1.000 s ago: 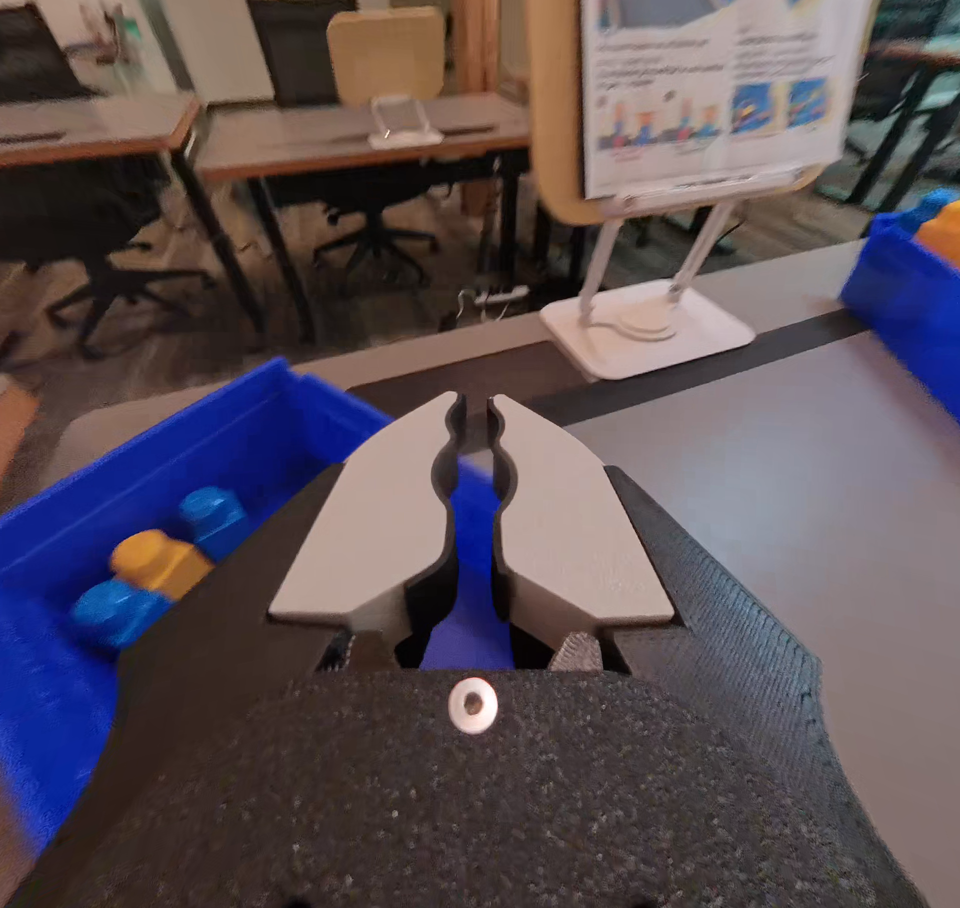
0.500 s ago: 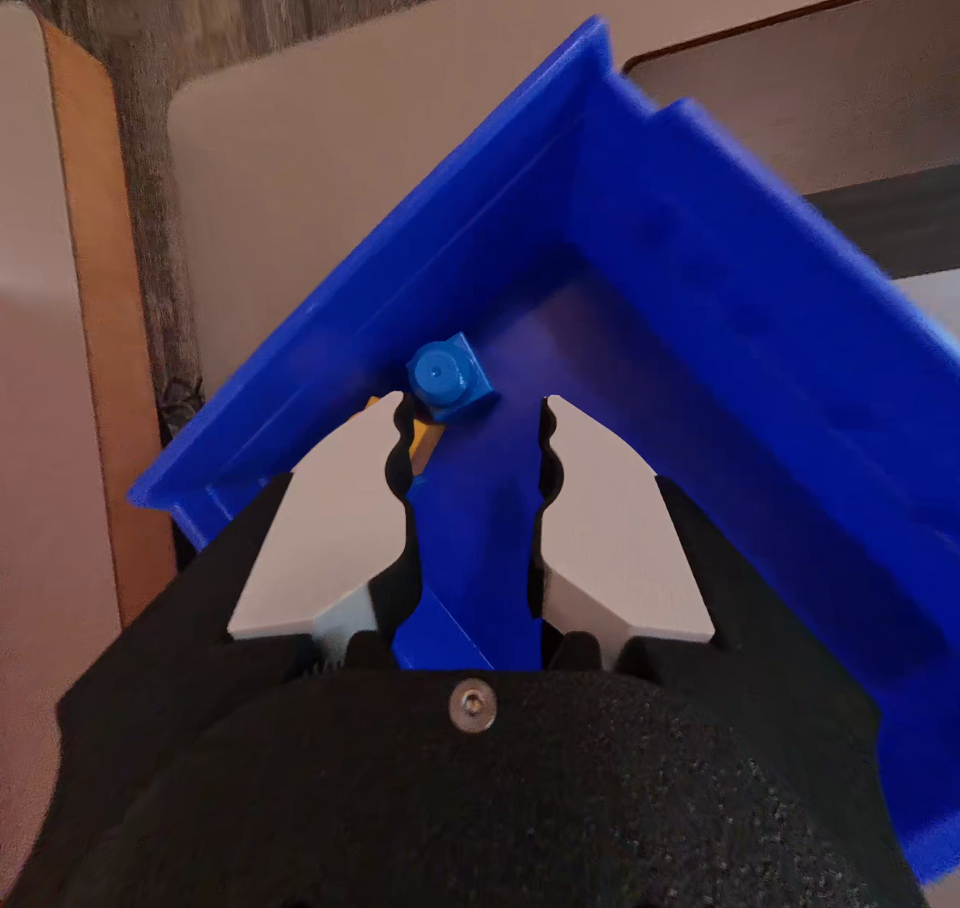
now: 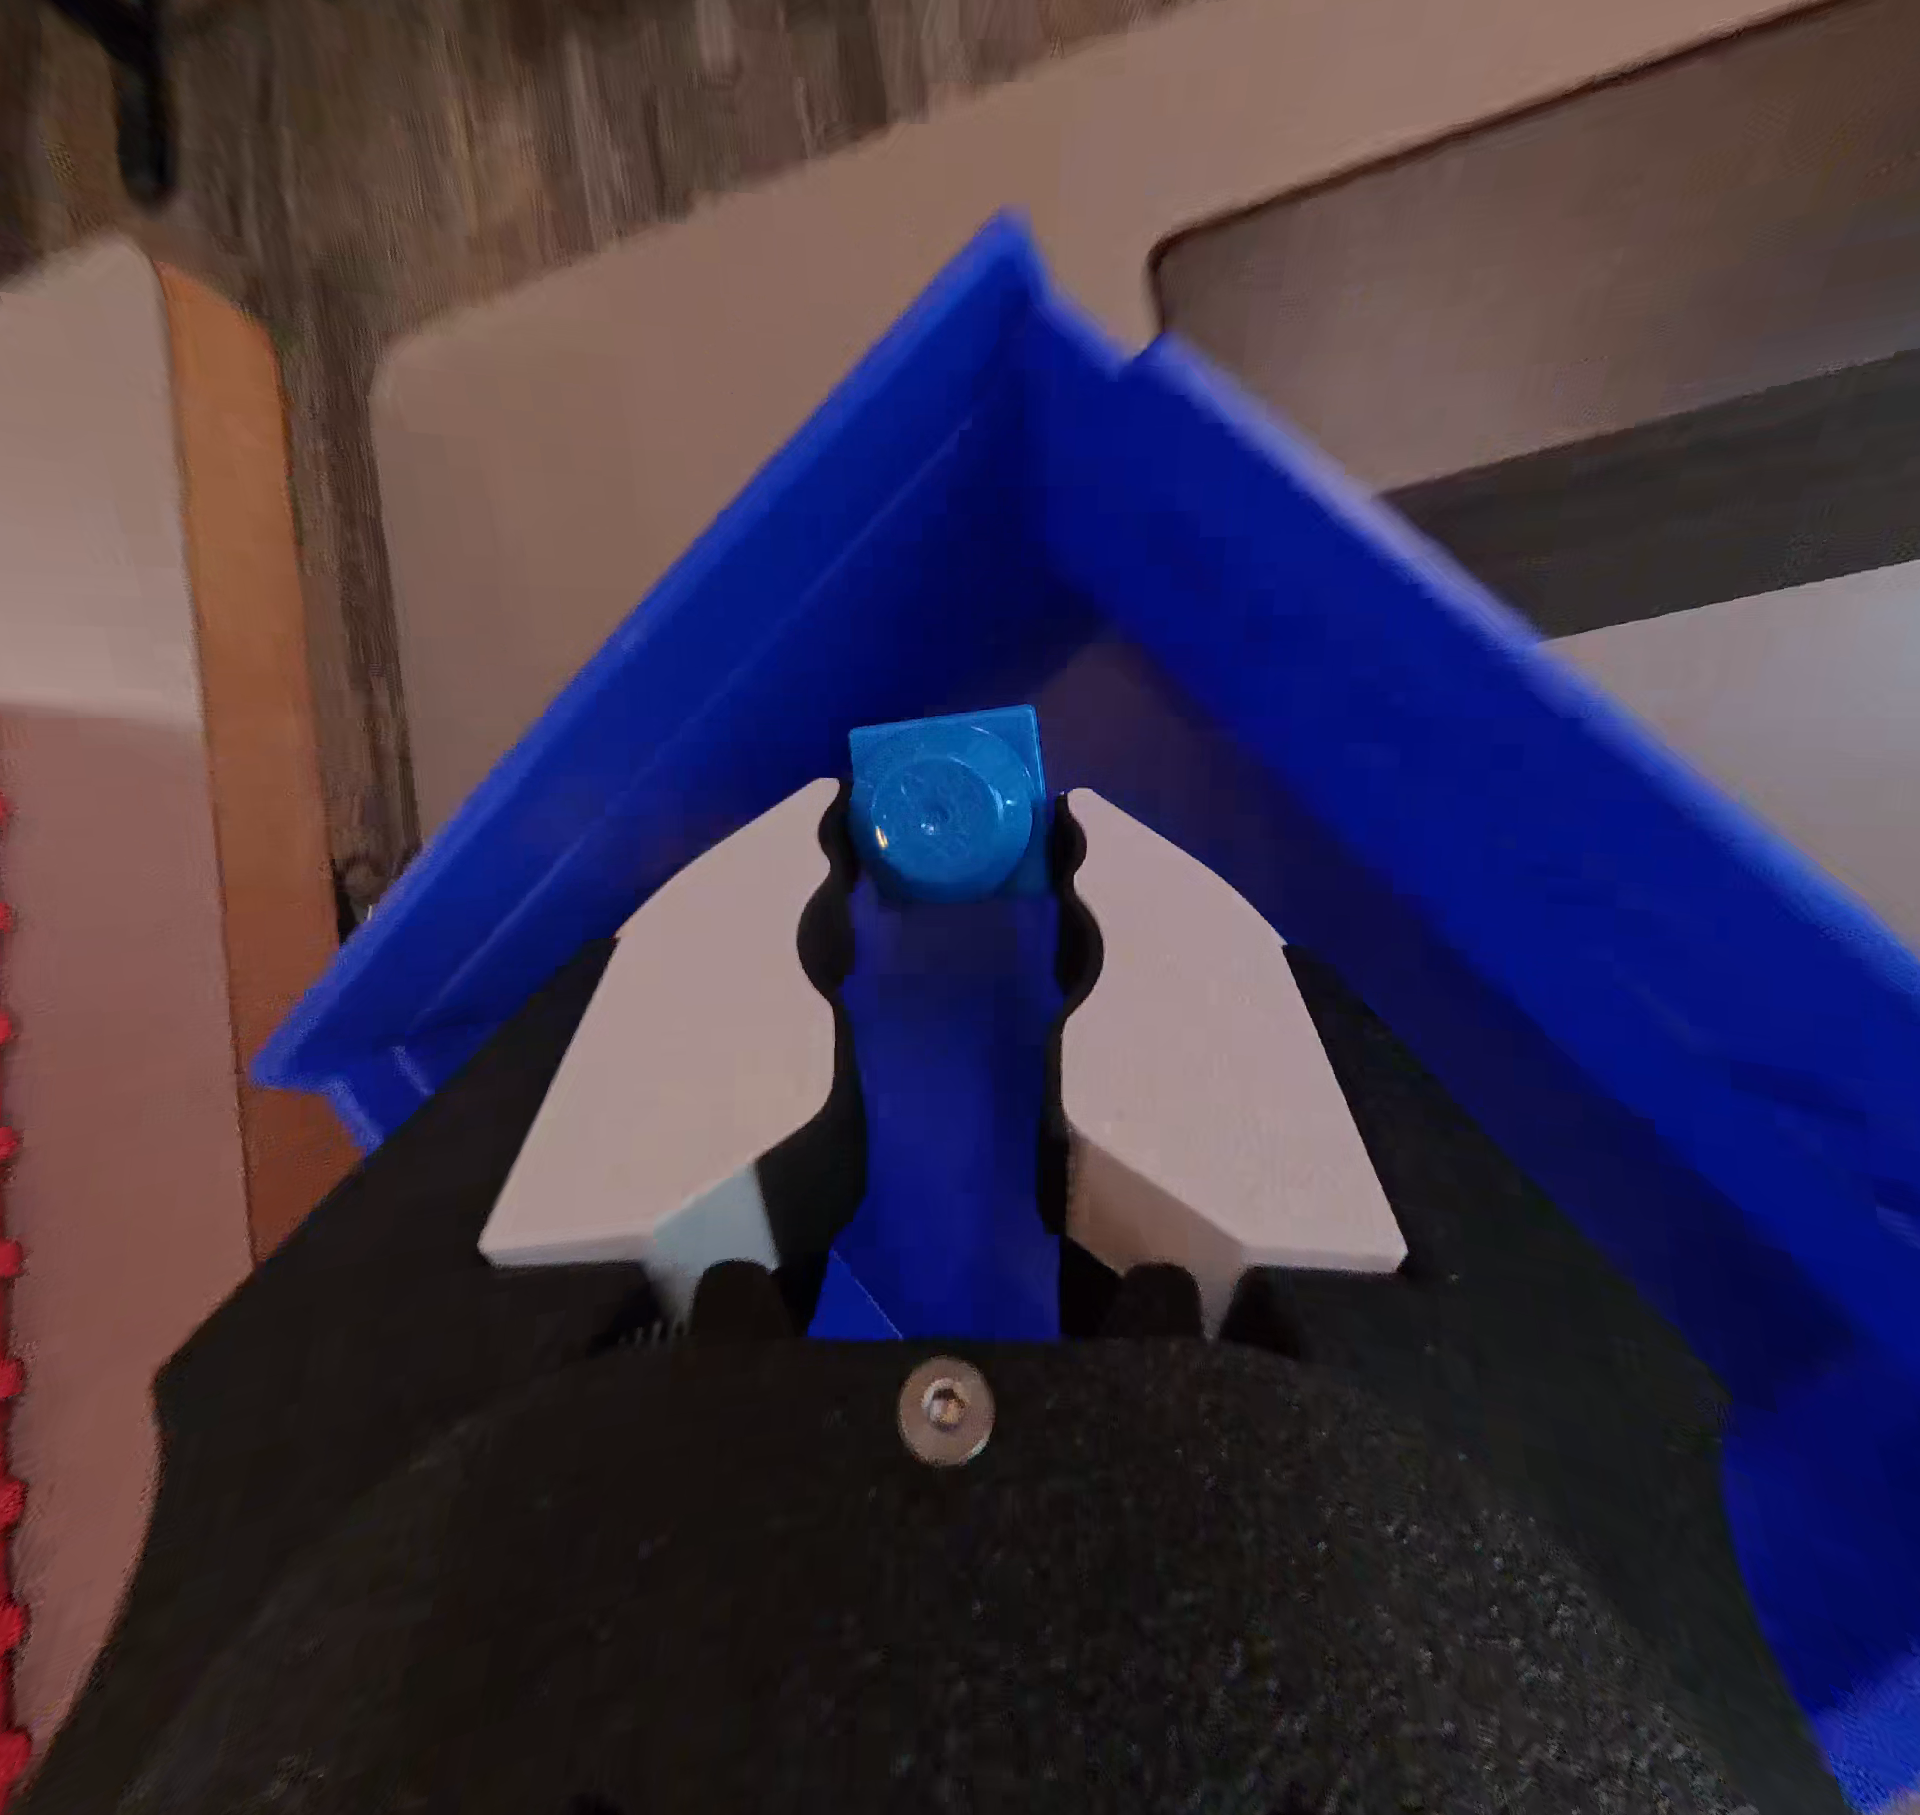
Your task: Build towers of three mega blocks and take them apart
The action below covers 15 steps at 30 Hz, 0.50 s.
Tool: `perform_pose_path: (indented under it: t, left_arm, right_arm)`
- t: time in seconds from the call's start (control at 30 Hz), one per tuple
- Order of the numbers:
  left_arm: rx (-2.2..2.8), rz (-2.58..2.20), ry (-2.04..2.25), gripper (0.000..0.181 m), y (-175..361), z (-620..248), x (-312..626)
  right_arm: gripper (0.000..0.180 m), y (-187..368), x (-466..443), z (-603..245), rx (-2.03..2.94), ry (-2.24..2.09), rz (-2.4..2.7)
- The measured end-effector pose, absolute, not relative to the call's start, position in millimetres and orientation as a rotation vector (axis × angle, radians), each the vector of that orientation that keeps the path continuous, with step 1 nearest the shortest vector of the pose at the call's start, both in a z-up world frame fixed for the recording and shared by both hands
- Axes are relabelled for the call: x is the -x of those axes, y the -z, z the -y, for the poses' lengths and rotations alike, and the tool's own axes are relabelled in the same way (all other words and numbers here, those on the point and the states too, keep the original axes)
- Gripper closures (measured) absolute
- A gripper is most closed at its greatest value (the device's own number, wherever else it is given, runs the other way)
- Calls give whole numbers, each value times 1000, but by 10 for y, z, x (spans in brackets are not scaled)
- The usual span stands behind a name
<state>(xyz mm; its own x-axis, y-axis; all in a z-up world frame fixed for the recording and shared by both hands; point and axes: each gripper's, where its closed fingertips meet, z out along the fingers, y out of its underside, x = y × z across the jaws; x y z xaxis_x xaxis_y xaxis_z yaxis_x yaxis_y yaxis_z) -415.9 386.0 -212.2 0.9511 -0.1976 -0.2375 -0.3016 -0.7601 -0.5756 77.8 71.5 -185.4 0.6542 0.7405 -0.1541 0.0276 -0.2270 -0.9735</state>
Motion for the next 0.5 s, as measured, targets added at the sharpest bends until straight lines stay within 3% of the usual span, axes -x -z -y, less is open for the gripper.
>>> perform_pose_path:
  t: [0.13, 0.23, 0.33, 0.5]
  left_arm:
    - [2161, -618, 28, 145, 1346, -3482, 3316]
    - [2005, -947, 187, 145, 1131, -2849, 2482]
    - [1893, -1248, 378, 146, 1237, -2090, 1664]
    - [1772, -1695, 528, 146, 1927, -1035, 630]
  right_arm:
    - [139, 1859, -729, -685, 1682, -751, 663]
    - [138, 1884, -655, -655, 1685, -749, 712]
    - [137, 1900, -568, -608, 1685, -753, 767]
    - [137, 1950, -472, -540, 1677, -720, 851]
